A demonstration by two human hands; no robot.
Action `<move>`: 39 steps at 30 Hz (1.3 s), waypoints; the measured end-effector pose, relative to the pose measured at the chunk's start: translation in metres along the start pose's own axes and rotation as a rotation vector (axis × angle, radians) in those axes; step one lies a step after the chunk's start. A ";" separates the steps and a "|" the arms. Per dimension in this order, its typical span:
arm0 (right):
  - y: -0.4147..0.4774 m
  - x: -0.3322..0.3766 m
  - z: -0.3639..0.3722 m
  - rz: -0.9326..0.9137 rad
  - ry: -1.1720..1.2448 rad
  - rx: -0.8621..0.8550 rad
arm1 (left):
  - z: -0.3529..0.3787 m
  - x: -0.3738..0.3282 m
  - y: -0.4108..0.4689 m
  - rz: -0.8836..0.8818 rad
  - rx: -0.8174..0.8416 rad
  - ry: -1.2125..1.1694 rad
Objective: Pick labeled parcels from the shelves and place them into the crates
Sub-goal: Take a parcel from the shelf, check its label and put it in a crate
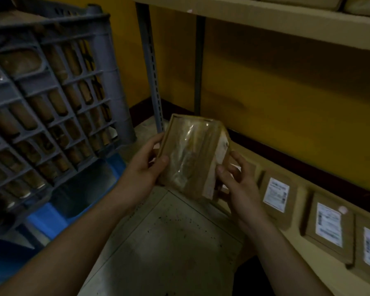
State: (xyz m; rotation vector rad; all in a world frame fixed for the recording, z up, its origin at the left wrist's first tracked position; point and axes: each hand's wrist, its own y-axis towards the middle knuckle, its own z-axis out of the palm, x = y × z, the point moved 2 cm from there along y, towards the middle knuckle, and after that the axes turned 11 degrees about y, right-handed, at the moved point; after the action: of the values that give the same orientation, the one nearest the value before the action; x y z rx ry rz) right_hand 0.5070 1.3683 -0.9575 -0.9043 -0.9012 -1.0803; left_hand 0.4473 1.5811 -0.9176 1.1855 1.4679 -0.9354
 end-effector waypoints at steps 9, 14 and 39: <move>0.008 0.012 0.009 -0.212 -0.086 -0.041 | -0.009 -0.009 0.004 -0.015 -0.014 0.094; 0.009 0.009 0.021 -0.181 -0.121 -0.005 | -0.015 0.000 -0.003 -0.022 0.004 0.100; 0.156 -0.081 0.003 0.242 -0.681 -0.112 | -0.033 0.089 0.030 -0.058 0.390 1.251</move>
State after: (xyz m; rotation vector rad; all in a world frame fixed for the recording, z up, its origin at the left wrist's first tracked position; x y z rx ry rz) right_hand 0.6396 1.4308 -1.0550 -1.4784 -1.2498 -0.6133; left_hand 0.4666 1.6377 -0.9972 2.2391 2.3221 -0.4718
